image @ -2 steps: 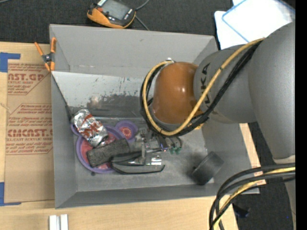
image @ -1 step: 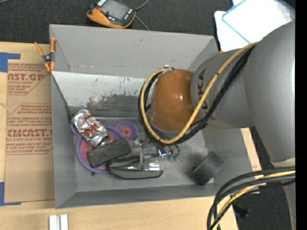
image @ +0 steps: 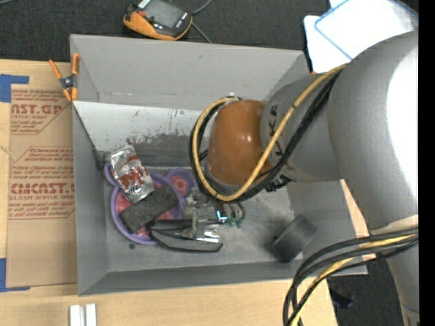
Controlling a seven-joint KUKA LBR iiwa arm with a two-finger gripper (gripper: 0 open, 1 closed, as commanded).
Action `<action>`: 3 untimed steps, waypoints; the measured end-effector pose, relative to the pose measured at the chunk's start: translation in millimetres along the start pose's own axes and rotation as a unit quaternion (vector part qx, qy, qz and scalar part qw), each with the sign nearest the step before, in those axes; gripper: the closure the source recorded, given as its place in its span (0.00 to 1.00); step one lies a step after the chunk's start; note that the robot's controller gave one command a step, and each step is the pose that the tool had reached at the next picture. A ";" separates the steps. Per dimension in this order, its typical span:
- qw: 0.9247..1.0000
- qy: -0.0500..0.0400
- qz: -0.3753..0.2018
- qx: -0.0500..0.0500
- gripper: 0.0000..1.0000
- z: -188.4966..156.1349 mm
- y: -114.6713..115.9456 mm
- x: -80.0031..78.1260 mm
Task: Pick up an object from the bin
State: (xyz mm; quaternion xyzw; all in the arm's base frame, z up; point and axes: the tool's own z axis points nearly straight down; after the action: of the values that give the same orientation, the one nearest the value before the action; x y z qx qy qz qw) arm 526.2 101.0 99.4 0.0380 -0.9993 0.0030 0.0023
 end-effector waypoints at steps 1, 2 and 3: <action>1.000 0.000 0.008 0.000 0.00 3.6 0.7 -2.7; 0.985 0.000 -0.170 -0.001 0.00 -13.7 -19.6 3.4; 0.985 0.000 -0.170 -0.001 0.00 -13.6 -19.4 3.5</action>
Offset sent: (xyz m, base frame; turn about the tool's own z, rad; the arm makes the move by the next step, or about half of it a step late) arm -0.0020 -0.0200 0.0143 -0.3428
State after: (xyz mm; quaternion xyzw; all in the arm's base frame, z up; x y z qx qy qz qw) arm 524.3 81.5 113.2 0.2074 -0.9783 0.0016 0.0030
